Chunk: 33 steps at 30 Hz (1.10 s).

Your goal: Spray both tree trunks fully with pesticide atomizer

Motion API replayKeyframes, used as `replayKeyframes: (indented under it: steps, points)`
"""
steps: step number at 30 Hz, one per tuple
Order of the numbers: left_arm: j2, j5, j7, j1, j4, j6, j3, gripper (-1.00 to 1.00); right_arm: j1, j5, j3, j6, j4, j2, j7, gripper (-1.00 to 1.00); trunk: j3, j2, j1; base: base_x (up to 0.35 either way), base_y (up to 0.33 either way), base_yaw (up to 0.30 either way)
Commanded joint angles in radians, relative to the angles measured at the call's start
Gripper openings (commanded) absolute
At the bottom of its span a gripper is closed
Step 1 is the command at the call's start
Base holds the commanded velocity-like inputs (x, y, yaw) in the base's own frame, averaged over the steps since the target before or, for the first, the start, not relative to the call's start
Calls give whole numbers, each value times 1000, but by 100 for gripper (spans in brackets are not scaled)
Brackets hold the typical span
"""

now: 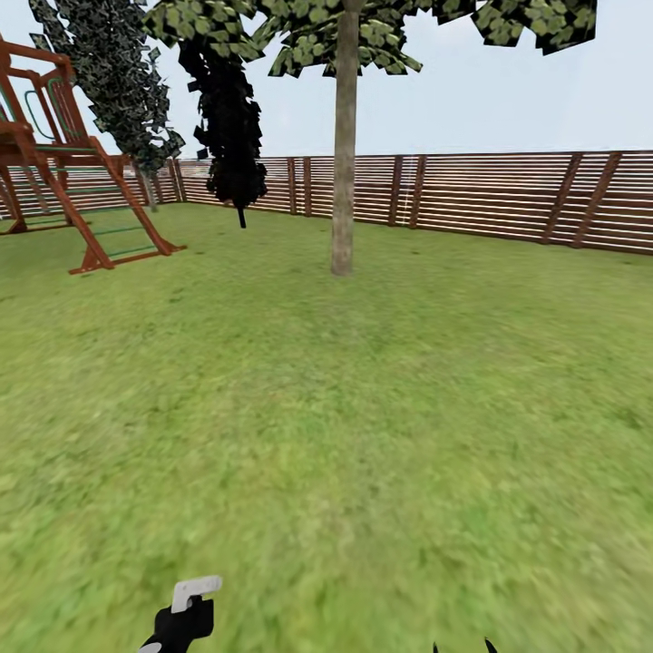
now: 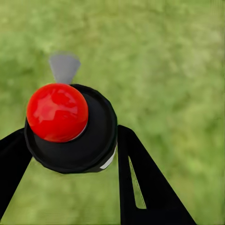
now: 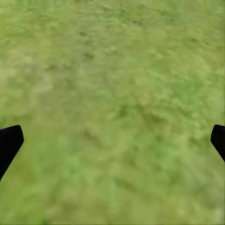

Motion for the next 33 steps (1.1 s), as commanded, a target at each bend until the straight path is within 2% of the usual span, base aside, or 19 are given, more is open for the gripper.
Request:
replayKeyframes:
  steps: [1, 33]
  points:
    - [0, 0, 0, 0, 0, 0, 0, -100, 0, 0, 0, 0, 0, 0, 0, 100, 0, 0, 0, 338, 0, 0]
    - [0, 0, -1, 0, -1, 0, -1, -100, 0, 0, 0, 0, 0, -1, 0, 100, 0, 0, 0, 338, 0, 0]
